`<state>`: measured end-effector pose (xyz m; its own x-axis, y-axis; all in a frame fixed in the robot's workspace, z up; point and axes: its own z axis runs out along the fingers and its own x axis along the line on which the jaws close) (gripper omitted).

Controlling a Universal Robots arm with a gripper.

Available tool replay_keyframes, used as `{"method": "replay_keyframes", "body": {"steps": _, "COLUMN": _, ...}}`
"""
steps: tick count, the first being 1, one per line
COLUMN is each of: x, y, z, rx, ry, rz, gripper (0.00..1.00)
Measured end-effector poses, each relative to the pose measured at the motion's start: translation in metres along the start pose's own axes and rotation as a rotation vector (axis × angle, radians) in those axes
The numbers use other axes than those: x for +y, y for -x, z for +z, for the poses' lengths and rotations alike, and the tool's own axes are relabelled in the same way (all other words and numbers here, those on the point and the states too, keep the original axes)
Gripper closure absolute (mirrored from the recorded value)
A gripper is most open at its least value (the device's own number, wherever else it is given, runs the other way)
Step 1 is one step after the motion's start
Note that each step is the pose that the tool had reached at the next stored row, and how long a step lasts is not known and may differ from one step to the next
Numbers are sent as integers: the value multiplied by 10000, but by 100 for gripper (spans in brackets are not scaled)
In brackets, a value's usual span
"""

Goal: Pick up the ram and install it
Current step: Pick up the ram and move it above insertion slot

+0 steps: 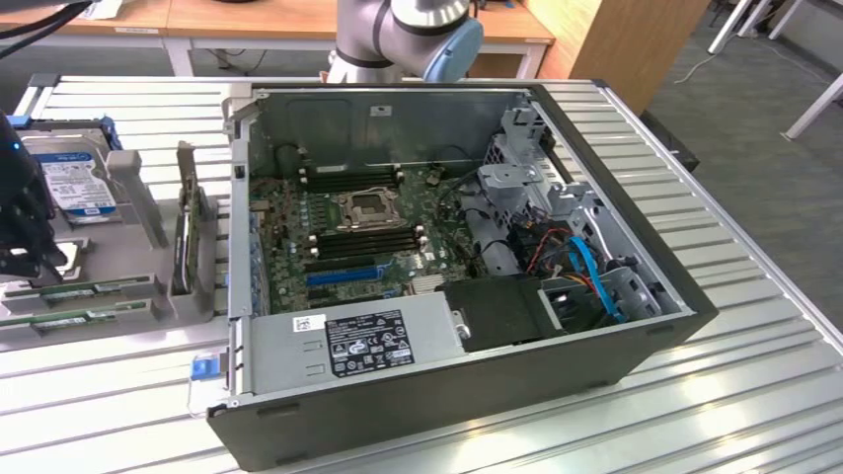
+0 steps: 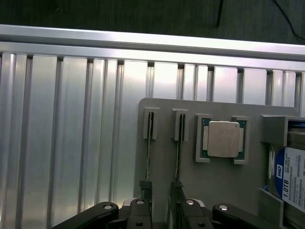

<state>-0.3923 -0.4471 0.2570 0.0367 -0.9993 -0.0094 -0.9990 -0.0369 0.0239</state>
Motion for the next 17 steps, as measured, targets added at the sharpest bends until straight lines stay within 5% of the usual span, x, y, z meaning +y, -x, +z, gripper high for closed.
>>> {"method": "replay_keyframes", "body": {"steps": 17, "x": -5, "y": -15, "z": 248, "rx": 1, "ry": 2, "rz": 0, "gripper": 71}}
